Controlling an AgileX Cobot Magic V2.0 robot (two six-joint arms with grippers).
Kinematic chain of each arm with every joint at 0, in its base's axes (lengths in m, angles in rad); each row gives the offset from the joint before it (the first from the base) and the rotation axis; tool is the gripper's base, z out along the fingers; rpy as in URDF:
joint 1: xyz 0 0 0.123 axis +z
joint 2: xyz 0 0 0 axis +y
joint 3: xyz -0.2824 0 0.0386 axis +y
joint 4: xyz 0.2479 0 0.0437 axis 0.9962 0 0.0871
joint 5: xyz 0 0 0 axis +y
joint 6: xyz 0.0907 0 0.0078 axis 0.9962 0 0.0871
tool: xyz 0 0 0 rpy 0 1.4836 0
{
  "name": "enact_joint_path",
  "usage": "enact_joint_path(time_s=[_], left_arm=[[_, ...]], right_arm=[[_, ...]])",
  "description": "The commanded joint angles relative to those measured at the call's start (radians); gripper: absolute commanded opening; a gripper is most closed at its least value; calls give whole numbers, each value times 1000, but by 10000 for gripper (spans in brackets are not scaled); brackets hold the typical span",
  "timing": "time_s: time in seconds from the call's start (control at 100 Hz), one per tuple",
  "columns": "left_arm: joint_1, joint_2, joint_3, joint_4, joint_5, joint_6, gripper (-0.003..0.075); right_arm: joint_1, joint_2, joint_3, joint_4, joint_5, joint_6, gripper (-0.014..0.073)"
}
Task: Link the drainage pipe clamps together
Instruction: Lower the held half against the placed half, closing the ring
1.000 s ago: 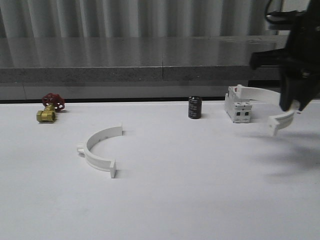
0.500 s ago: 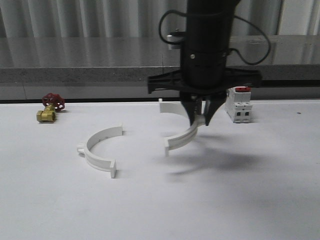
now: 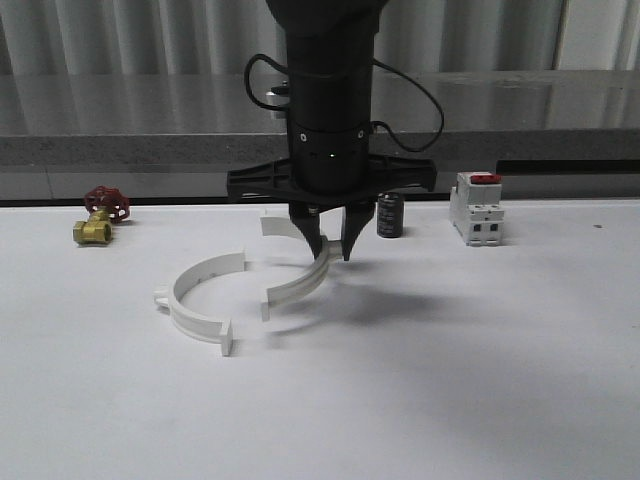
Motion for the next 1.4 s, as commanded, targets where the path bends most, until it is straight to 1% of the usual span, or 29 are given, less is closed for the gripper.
enact_joint_path(time_s=[0.0,0.47,0.86,1.39], left_arm=[[1,5,-25,4,-80,1,-20],[1,5,-25,4,-80,1,-20],[1,5,-25,4,-80,1,-20],[1,5,-25,4,-80,1,-20]], right_arm=[[6,-54,-34,-18,-1,6,41],[14,-19,-34,-1,-18,46,41],[14,-10,-34,57,-46,46,41],[14,-9,-34,57,-51,46,41]])
